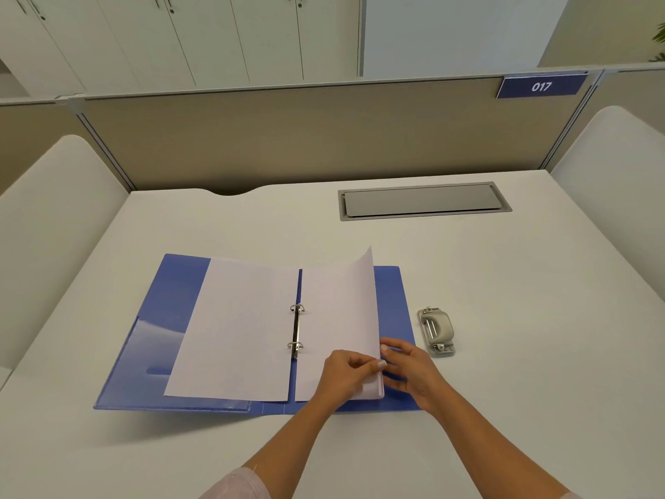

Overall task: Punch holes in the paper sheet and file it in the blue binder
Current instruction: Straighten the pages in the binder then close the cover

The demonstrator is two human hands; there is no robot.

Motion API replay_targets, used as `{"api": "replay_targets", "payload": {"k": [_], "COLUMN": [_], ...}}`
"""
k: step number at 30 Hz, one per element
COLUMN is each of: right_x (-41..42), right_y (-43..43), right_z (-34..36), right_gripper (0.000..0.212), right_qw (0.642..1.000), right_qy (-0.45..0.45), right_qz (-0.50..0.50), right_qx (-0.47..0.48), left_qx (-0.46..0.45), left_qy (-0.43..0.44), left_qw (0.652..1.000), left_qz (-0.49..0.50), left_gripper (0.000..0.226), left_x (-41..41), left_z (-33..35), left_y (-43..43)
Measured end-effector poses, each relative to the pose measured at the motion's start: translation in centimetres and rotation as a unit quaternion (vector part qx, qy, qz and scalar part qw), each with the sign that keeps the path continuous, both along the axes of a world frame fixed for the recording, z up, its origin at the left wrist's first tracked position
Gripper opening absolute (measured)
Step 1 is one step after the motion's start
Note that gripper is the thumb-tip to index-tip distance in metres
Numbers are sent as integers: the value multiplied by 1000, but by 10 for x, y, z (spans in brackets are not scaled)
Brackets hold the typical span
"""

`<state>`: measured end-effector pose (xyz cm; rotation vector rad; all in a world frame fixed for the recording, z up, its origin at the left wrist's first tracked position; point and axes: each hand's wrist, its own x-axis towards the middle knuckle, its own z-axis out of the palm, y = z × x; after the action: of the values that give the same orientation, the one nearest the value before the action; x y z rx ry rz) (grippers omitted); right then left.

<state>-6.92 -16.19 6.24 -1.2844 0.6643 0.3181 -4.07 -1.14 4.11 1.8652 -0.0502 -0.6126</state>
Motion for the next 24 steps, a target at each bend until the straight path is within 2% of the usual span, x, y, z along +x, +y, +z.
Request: {"api": "replay_targets", "payload": {"k": [7, 10, 14, 17, 20, 24], "right_x": [1, 2, 1, 2, 3, 3], "right_y": [0, -3, -6, -8, -8, -6], "right_z": [0, -5, -6, -11, -19, -23], "right_gripper": [28, 32, 14, 13, 12, 30], "right_qw": [1000, 999, 990, 969, 955, 947], "right_qy": [-6, -10, -31, -55, -58, -56], "right_qz": [3, 11, 24, 45, 64, 62], "right_qx": [-3, -40, -135, -235, -285, -311], "left_qx": [8, 27, 27, 91, 181, 294], "left_qy": [19, 4, -32, -100, -158, -187], "left_qw": [999, 998, 988, 968, 935, 881], "left_qz": [24, 57, 152, 212, 259, 321], "left_gripper": [26, 23, 16, 20, 18, 21], "left_x": [-1, 5, 19, 30, 30, 21], "left_z": [1, 6, 24, 39, 48, 47], "left_y": [4, 10, 40, 79, 122, 172]}}
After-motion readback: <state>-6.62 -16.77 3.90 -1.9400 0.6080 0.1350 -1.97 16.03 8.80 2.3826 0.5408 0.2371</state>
